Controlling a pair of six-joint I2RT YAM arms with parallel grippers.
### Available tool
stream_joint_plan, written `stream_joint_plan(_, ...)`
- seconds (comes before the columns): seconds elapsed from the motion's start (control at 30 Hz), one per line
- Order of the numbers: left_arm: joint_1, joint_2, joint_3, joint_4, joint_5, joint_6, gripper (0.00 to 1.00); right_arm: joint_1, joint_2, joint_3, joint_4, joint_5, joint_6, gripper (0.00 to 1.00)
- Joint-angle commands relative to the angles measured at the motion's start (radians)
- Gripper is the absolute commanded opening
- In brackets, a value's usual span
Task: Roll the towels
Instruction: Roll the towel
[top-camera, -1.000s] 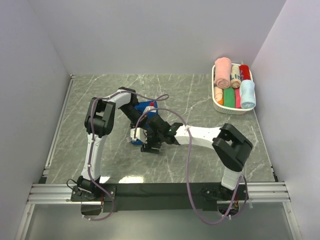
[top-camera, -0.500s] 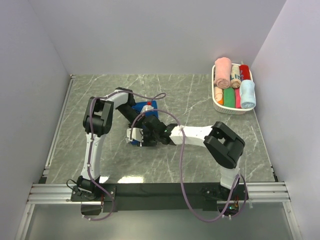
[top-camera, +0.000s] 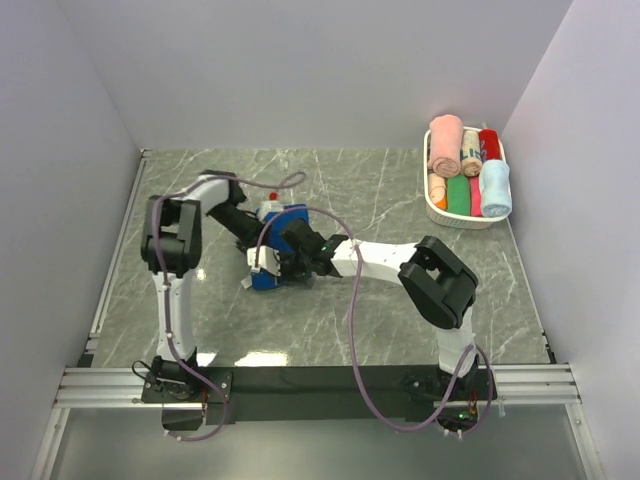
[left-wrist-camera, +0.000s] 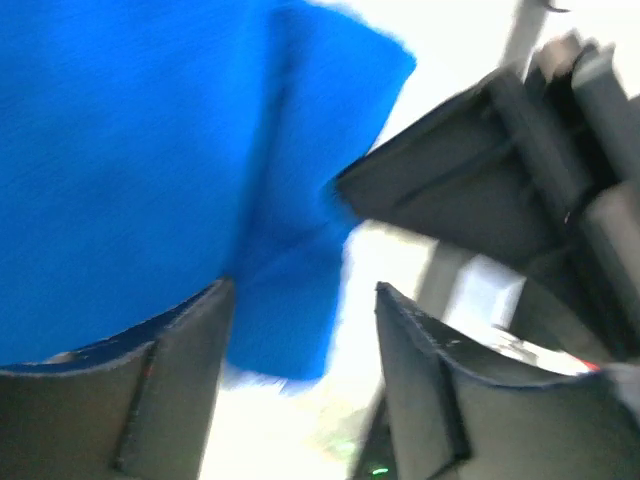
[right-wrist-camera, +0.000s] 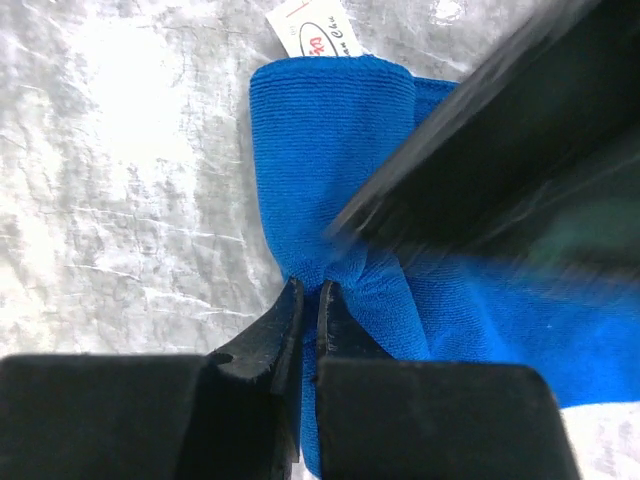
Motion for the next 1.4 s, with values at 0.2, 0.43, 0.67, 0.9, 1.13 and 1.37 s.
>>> stream_joint_plan(0.2, 0.308, -0.234, 0.017, 0.163, -0.052, -0.065, 0.69, -0.096, 0.099, 0.074, -0.144, -0.269, 0.255, 0.0)
stream_joint_plan(0.43, 0.403, -0.706, -0.177, 0.604, -0.204, -0.293, 0.99, -0.195, 0.155, 0.123, -0.156, -0.469, 0.413, 0.0)
stream_joint_plan(0.67, 0.4, -0.919, -0.401, 0.952, -0.214, -0.44, 1.0, -0.263, 0.286, 0.248, -0.225, -0.611, 0.517, 0.0)
stream_joint_plan(0.9, 0.152, -0.925, -0.475, 0.676, -0.32, -0.062, 0.99, -0.304, 0.437, 0.4, -0.34, -0.69, 0.579, 0.0)
stream_joint_plan(1.13, -0.173, -0.93, -0.688, 0.825, -0.575, 0.062, 0.87, -0.323, 0.52, 0.471, -0.36, -0.754, 0.654, 0.0)
stream_joint_plan(1.37, -0.31, -0.753, -0.688, 0.905, -0.681, 0.085, 0.71, -0.34, 0.6, 0.531, -0.46, -0.805, 0.646, 0.0)
